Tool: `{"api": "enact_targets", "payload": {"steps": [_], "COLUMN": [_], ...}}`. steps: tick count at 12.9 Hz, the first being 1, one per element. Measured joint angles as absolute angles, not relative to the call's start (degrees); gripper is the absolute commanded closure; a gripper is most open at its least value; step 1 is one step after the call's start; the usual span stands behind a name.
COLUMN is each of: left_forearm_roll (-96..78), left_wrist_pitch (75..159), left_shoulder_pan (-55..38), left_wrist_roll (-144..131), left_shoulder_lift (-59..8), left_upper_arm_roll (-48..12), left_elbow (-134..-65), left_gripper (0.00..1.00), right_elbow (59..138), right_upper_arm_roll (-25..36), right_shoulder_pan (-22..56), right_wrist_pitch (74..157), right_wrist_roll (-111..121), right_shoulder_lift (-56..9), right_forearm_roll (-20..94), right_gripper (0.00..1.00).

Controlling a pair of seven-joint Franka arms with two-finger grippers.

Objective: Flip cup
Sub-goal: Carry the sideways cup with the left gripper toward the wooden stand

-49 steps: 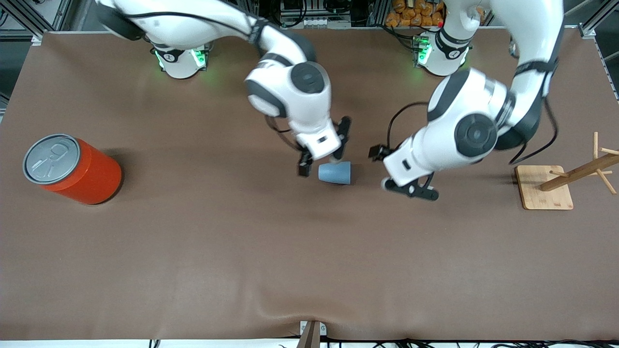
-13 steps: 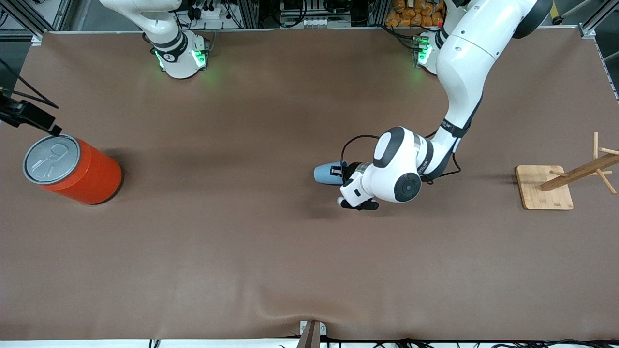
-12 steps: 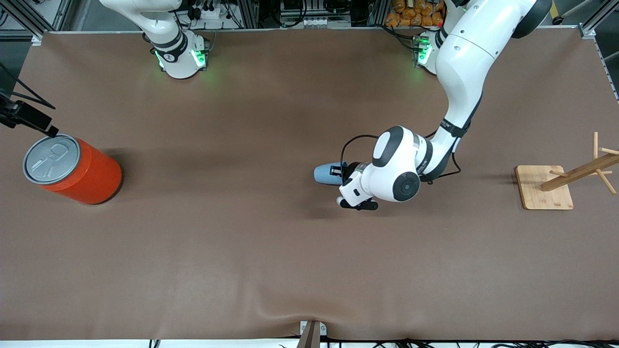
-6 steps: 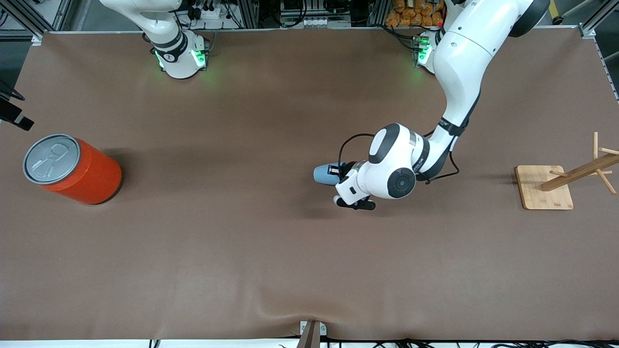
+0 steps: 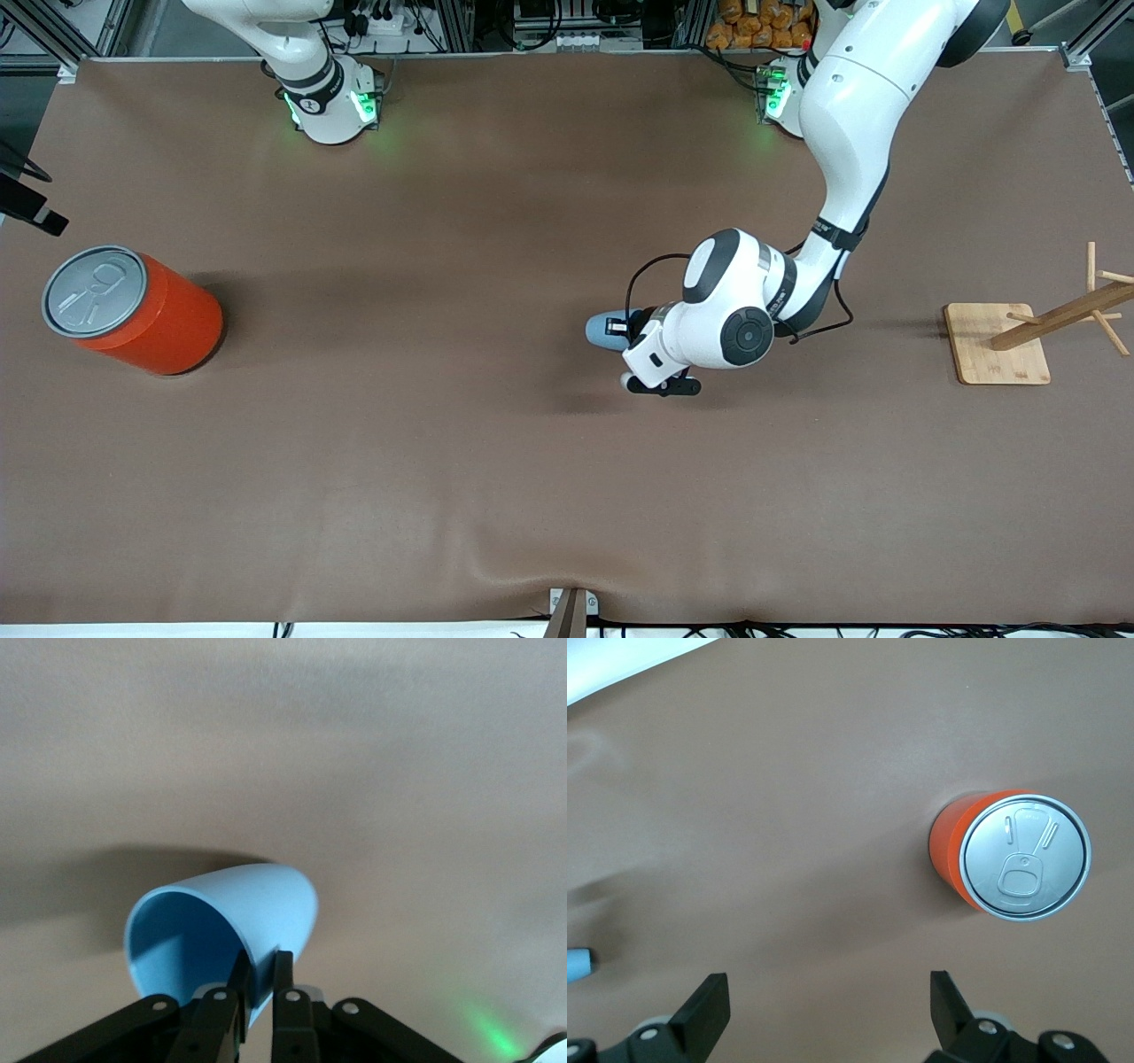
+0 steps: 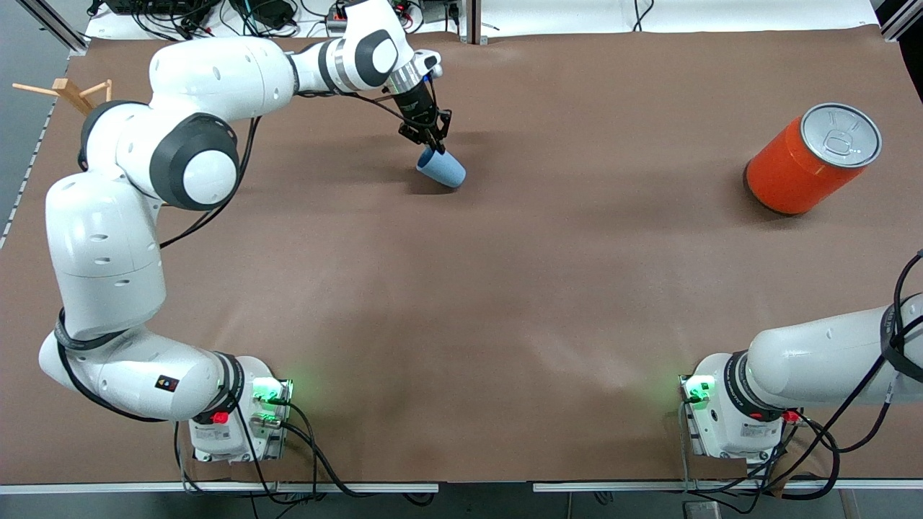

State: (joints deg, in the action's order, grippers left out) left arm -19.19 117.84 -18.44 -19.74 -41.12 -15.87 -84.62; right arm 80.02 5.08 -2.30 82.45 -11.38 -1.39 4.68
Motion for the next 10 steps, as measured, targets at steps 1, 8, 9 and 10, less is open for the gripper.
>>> {"api": "enact_targets", "payload": {"steps": [1,8,9,10], "left_forearm_roll": [-19.13,-12.69,-9.51,-6.61], "left_wrist_pitch": [117.89,117.95,117.96,117.96], "left_shoulder_pan": [-18.43,-17.96,-17.94,-17.92], "left_wrist_roll": [-20.04,-25.23,-27.07,-28.34], "left_shoulder_lift": [-40.7,-35.99,-35.61,-35.25], "left_upper_arm_roll": [-15.72,-12.8,-12.06,-10.76], "left_elbow": [-84.43,-84.19,-84.18,-84.17], "left_gripper": [1.0,1.0,1.0,1.0], "right_elbow": [79.99,80.78,81.56,82.78], "right_upper_arm_roll": [5.07,4.7,4.5,4.24], "right_shoulder_pan": [-2.3,-2.11,-2.06,-1.97], "right_wrist_pitch": [82.45,81.5,81.88,82.86], "right_wrist_roll": [-11.38,-11.38,-11.38,-11.38], "right_shoulder_lift": [-1.37,0.04,0.53,1.28], "right_forearm_roll": [4.68,4.68,4.68,4.68], "right_gripper": [0.0,0.0,0.0,0.0]}}
